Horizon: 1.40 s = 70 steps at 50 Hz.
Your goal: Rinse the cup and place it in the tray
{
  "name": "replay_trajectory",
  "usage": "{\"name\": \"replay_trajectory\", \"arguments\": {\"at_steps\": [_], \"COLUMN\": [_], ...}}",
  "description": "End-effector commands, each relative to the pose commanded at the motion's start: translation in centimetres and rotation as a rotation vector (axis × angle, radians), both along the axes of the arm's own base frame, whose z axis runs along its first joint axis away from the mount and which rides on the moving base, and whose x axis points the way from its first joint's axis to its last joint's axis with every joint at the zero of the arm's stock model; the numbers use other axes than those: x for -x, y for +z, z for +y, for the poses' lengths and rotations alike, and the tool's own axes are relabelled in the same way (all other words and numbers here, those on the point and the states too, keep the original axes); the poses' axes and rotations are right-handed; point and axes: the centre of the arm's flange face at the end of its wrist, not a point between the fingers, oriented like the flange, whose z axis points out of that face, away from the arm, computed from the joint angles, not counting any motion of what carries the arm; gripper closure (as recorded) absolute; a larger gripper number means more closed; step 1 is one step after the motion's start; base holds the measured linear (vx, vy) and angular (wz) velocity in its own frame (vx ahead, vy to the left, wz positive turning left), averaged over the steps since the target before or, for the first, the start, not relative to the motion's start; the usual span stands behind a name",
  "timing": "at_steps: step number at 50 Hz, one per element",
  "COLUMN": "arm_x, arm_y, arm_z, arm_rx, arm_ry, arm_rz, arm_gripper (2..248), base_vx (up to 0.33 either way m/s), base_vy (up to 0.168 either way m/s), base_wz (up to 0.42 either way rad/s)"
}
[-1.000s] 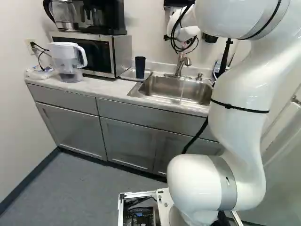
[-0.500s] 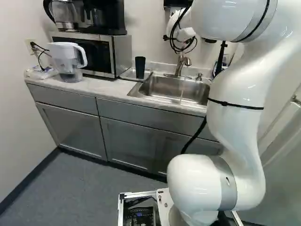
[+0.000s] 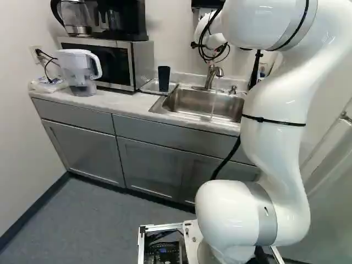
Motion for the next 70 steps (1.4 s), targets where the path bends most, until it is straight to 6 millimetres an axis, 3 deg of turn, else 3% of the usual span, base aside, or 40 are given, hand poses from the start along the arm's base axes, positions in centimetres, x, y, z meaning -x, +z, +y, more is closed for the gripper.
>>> {"name": "replay_trajectory", "arguments": {"at_steps": [22,55,70], "arm_x": [0.3,3.8,4.0], "arm_y": [-0.4,-0.8,-0.9], "arm_z": [0.1,1.7,1.8], "arm_rx": [-0.008,-0.021,-0.024], "arm_ry": [0.001,0.017,0.019], "arm_rz": [0.052,0.142,0.163], "arm_gripper": [3,3,3], "base_vx": [0.000,0.000,0.000], "base_vy": [0.000,0.000,0.000], "base_wz": [0.000,0.000,0.000]}}
